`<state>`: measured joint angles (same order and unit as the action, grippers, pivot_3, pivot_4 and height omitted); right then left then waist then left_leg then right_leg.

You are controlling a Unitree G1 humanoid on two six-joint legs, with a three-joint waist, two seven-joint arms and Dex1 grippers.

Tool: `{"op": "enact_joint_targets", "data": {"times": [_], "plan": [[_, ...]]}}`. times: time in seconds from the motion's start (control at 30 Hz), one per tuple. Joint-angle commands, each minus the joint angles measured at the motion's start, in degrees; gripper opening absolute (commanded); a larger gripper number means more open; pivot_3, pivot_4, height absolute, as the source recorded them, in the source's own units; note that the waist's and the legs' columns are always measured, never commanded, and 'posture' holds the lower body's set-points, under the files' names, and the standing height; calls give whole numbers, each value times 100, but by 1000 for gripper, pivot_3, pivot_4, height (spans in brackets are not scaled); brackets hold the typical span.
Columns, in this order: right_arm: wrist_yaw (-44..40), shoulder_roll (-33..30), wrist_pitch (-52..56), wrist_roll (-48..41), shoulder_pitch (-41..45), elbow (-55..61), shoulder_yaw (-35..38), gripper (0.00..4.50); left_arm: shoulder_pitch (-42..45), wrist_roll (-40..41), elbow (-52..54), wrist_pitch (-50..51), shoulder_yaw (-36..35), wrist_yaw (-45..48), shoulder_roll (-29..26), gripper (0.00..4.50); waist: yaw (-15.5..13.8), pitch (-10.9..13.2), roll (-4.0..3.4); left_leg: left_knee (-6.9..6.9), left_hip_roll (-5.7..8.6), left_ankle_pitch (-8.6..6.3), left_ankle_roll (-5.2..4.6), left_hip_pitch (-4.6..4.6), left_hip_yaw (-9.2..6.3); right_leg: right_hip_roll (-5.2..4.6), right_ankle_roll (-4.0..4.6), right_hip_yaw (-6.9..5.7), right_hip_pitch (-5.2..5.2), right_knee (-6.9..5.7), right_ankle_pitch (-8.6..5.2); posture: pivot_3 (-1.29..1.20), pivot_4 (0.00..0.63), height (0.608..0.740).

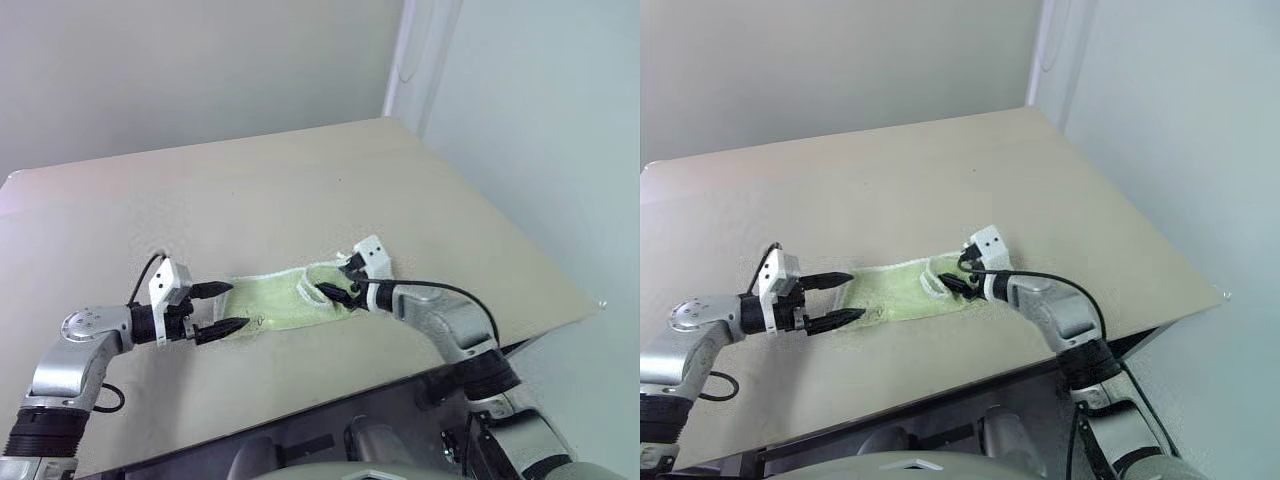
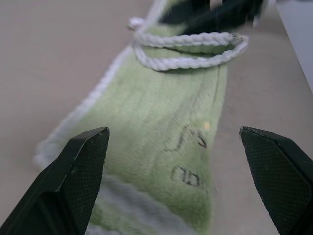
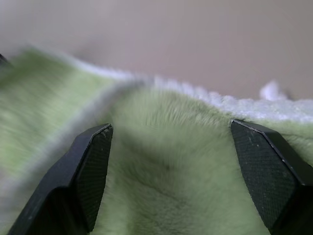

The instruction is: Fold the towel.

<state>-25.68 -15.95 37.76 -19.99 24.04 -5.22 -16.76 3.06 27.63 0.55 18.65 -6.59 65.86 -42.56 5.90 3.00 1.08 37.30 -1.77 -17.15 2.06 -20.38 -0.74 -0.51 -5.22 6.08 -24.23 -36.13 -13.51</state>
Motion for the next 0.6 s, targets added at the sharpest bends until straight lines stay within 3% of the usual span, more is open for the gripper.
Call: {"op": "enact_joint_targets", "data": {"times": [0.03,0.37,0.6], "plan": [[-53,70,-459,532,-4,-175,-267,3996,8,274,350,316,-396,-150,-146,4500,7,-5,8,0,0,0,0,0,0,0,0,0,1,0,0,0,0,740],[-336,210,256,-314,93,734,903,3996,41,1142,449,2517,-1066,-695,-678,4500,17,-5,9,4,0,0,0,1,-6,1,-1,-2,2,-6,-1,0,0,740],[-169,309,752,-505,97,1090,1180,3996,386,2129,-233,4400,-1759,-1412,-488,4500,20,-5,10,1,-1,0,0,2,-15,2,-3,-9,2,-7,0,0,0,740]]}}
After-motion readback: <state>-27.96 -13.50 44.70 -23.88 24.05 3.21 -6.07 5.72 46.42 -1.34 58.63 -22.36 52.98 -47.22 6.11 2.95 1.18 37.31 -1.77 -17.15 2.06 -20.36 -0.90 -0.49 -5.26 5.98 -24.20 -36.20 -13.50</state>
